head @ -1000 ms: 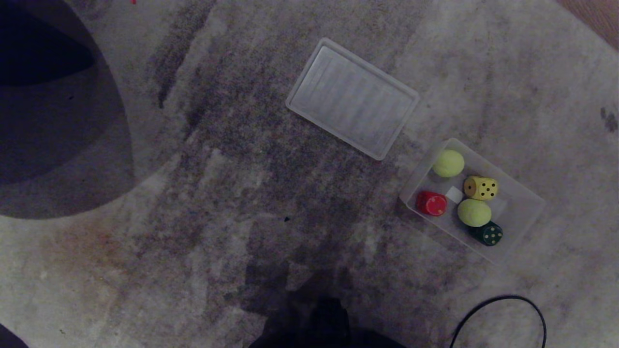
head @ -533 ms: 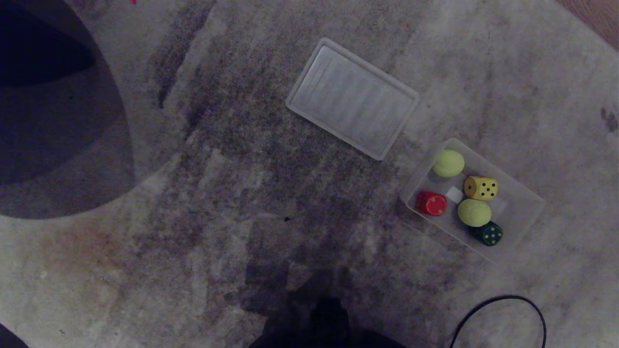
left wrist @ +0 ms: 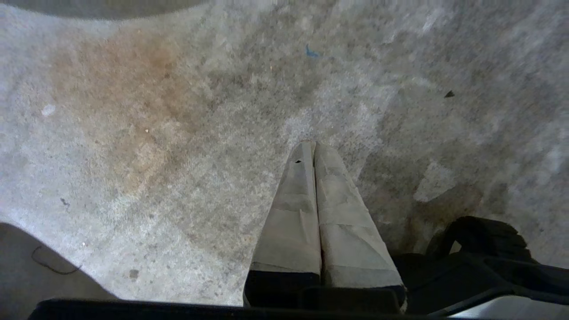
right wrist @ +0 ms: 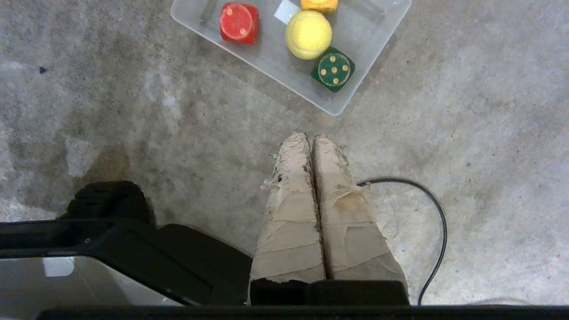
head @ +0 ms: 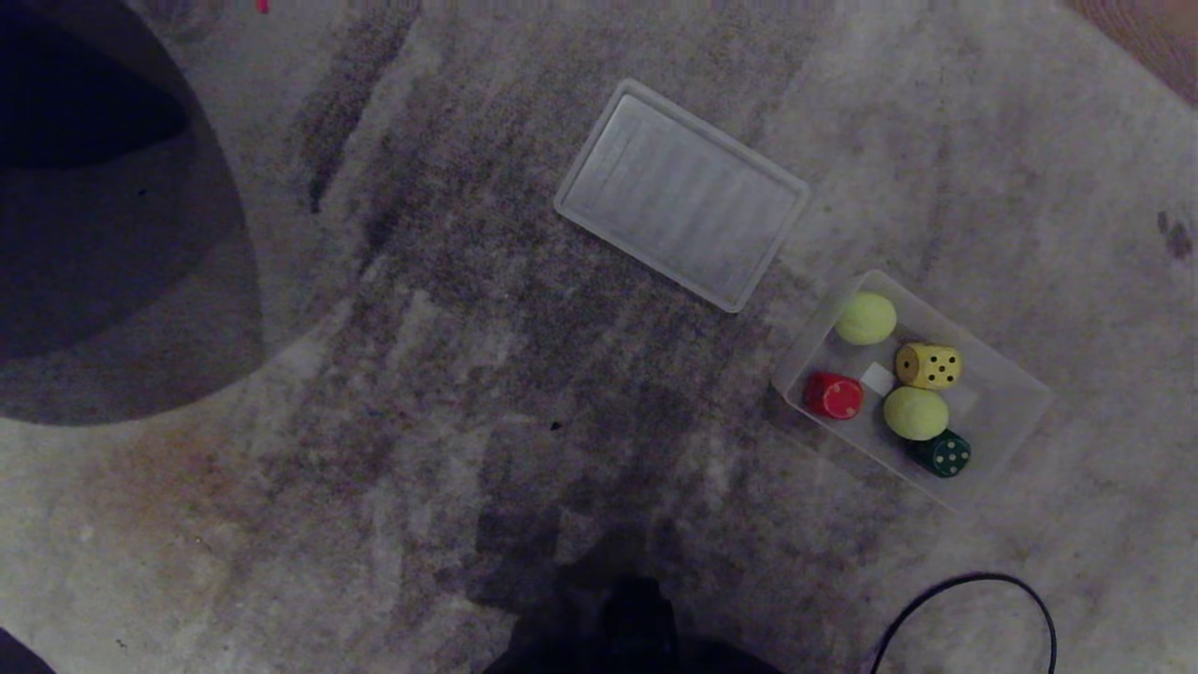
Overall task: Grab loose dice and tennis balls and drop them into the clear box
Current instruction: Pick up toys out of the box
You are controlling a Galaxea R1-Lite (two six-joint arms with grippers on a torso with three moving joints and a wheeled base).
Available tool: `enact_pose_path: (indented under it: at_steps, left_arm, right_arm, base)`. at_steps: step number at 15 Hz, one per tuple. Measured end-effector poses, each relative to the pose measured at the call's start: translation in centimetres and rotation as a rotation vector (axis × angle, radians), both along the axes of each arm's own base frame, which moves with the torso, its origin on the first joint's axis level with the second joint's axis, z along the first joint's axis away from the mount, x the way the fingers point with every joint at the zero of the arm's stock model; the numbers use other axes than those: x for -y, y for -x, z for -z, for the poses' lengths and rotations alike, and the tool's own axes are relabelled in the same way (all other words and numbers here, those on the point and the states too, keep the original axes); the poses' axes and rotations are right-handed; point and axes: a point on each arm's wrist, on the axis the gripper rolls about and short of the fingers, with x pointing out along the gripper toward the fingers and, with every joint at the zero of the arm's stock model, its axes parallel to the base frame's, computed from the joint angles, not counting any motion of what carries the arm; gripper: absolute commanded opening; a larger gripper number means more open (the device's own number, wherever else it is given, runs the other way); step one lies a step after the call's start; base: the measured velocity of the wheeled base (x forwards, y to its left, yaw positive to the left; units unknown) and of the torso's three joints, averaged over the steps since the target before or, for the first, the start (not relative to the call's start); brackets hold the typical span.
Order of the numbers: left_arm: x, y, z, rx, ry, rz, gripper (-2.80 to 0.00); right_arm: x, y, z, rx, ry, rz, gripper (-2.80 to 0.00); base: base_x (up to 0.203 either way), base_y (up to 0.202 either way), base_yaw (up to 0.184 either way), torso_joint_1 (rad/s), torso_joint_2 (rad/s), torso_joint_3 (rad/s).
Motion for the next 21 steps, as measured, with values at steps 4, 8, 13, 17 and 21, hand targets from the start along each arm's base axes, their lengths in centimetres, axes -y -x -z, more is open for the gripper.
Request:
enact_pose_path:
  at_steps: [4,8,13,17,21]
  left_arm:
    - [0.0,0.0,0.0,0.0,-0.002,0.0,-2.8]
    - [0.0,0.0,-0.01,0.001,0.0,0.0,-2.8]
    - [0.0,0.0,-0.01,0.001,0.001,0.0,-2.8]
    - [0.0,0.0,-0.02,0.002,0.001,0.0,-2.8]
    - [0.0,0.0,-0.01,0.002,0.003,0.0,-2.8]
  right_arm:
    - [0.0,0.0,0.0,0.0,0.0,0.0,-2.8]
    - [0.0,0.0,0.01,-0.001,0.0,0.0,-2.8]
    - [0.0,0.0,0.0,0.0,0.0,0.0,-2.8]
    - [0.0,0.0,0.01,-0.002,0.0,0.0,-2.8]
    - [0.0,-0.01,0.0,-0.001,0.0,0.0,-2.8]
  base:
    - [0.0,0.0,0.0,0.003,0.0,0.191]
    - [0.0,0.0,0.0,0.004,0.0,0.2]
    - [0.0,0.0,0.0,0.004,0.0,0.201]
    - [0.0,0.0,0.0,0.0,0.0,0.201]
    - [0.0,0.0,0.0,0.005,0.0,0.205]
